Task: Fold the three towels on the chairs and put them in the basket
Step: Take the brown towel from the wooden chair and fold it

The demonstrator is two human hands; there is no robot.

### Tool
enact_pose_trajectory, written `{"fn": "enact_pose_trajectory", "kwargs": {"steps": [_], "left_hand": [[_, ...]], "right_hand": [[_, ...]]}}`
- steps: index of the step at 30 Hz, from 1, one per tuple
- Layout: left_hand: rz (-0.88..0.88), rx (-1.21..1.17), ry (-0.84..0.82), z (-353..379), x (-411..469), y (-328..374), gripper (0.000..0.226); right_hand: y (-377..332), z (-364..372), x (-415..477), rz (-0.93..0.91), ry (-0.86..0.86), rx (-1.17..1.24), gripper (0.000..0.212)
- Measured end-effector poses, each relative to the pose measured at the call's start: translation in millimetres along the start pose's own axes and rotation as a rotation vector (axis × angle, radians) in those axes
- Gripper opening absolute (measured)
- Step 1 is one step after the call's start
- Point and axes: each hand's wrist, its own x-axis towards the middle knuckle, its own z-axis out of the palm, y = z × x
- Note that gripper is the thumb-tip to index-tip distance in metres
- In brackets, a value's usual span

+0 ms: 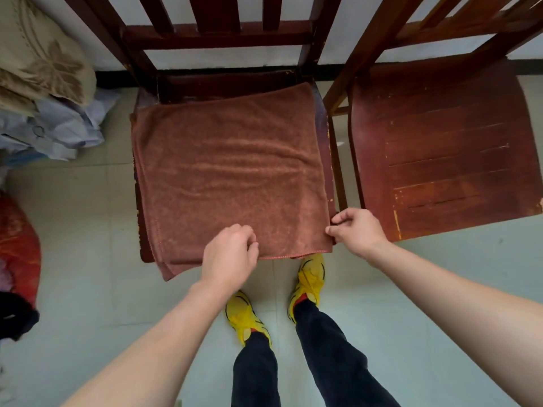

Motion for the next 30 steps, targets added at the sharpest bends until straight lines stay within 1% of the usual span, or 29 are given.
{"fn": "enact_pose_trajectory", "kwargs": {"steps": [2,4,5,7,10,11,14,16,17,18,20,22,24,27,28,30], "left_hand": [[-0.166,-0.178,-0.072,12.8,-9.6,18.9,0.013],[-0.338,-0.362,-0.175,27.1,-15.8,34.8,0.022],[-0.417,-0.445,-0.218,34.8,-18.7,40.1,0.026],[-0.582,-0.658,-0.244,45.8,-18.3,52.0,0.032],[-0.838,-0.997,-0.236,60.9,-14.7,76.0,0.025],[-0.933,-1.083,-0.196,65.3,-15.9,85.2,0.025],[-1.138,-1.36,0.118,83.4,-5.9,118.8,0.032],[-1.267,-1.423,0.326,95.8,1.7,138.9,0.041],[-1.332,-1.403,0.421,99.0,2.8,146.0,0.041],[-1.381,-1.379,0.514,99.4,5.7,153.6,0.035],[-1.433,-1.378,0.691,97.8,8.4,164.0,0.016],[-1.434,-1.381,0.766,103.6,6.8,170.9,0.017],[-1.373,-1.361,0.735,105.3,9.2,178.0,0.016],[-1.306,-1.28,0.622,107.3,14.1,184.5,0.01],[-1.298,-1.284,0.6,107.6,16.3,185.6,0.01],[-1.313,-1.327,0.559,108.8,18.3,183.4,0.011]], "right_hand": [[-8.5,-15.7,2.2,-0.057,0.083,-0.039,0.013],[-32.4,-36.8,8.9,-0.161,0.164,-0.101,0.01],[-45.1,-45.5,15.6,-0.219,0.197,-0.122,0.012],[-81.5,-62.5,39.7,-0.349,0.231,-0.193,0.018],[-140.3,-77.1,78.4,-0.534,0.218,-0.321,0.034],[-156.3,-79.5,87.4,-0.591,0.19,-0.378,0.04],[-195.2,-81.8,117.0,-0.748,0.07,-0.572,0.052],[-208.3,-83.1,129.0,-0.817,0.018,-0.687,0.054],[-211.5,-84.7,132.0,-0.84,0.012,-0.696,0.052],[-213.2,-87.5,134.1,-0.857,0.03,-0.695,0.047],[-211.7,-92.9,135.3,-0.919,0.095,-0.717,0.034],[-206.9,-96.0,134.1,-1.021,0.124,-0.719,0.025],[-205.1,-97.5,130.3,-1.126,0.103,-0.665,0.021],[-204.9,-101.8,127.9,-1.284,0.025,-0.647,0.019],[-205.4,-103.3,127.3,-1.303,-0.005,-0.648,0.018],[-207.4,-104.6,127.7,-1.276,-0.073,-0.637,0.017]]}}
